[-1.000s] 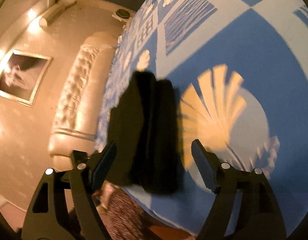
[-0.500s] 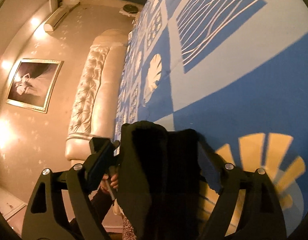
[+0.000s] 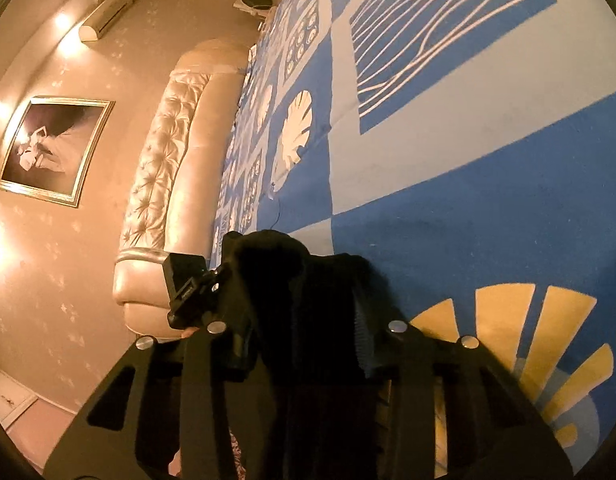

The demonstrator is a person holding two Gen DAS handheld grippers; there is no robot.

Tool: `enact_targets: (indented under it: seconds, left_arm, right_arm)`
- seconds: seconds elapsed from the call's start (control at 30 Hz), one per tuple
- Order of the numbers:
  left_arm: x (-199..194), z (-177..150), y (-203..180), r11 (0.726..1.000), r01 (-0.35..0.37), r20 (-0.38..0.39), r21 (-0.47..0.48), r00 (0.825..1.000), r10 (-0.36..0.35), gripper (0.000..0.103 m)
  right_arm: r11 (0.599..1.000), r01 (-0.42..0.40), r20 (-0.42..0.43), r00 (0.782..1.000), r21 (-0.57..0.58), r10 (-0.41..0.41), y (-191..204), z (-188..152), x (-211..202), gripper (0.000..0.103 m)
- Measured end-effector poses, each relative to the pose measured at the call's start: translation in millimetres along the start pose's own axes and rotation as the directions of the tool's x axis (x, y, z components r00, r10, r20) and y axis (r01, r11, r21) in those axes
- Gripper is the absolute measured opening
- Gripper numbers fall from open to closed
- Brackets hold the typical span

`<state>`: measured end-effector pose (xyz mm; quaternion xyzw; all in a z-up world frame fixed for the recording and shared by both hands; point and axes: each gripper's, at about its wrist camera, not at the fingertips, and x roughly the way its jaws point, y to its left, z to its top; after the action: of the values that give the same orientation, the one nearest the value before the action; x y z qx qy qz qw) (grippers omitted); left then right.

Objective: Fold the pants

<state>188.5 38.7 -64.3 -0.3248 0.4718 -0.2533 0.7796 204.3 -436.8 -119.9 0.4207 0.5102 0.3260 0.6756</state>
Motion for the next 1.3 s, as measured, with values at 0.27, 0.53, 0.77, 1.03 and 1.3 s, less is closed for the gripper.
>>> enact_targets:
  seconds: [0.27, 0.53, 0.77, 1.03, 1.3]
  left_arm:
    - [-4.2, 23.2, 0.8, 1.0, -0.003, 0.045, 0.001, 0.999, 0.003, 0.037]
    - [5.0, 63.8, 3.8, 0.999, -0.034, 0.056, 0.013, 0.998, 0.033, 0.037]
    - [10.3, 61.4, 21.4, 0.999, 0.031, 0.037, -0.035, 0.999, -0.029, 0.044]
    - [-22.7, 20.5, 17.7, 0.986, 0.156, 0.07, -0.051, 0.986, -0.152, 0.072]
    - [-40.3, -36.1, 7.2, 0.989, 0.144, 0.053, -0.018, 0.988, -0.143, 0.073]
  right_arm:
    - [1.0, -0.017, 0.03, 0.999, -0.023, 0.017, 12.3, 19.4, 7.8, 0.033]
    - [1.0, -0.02, 0.059, 0.998, -0.004, 0.02, 9.9, 59.6, 28.5, 0.033]
    - [0.999, -0.029, 0.057, 0.998, 0.032, 0.027, -4.5, 68.9, 37.2, 0.038]
    - [0.995, -0.078, 0.06, 0.995, 0.062, 0.074, -10.0, 37.5, 16.8, 0.059]
    - [0.99, -0.124, 0.02, 0.992, 0.068, 0.123, -9.7, -15.7, 9.9, 0.06]
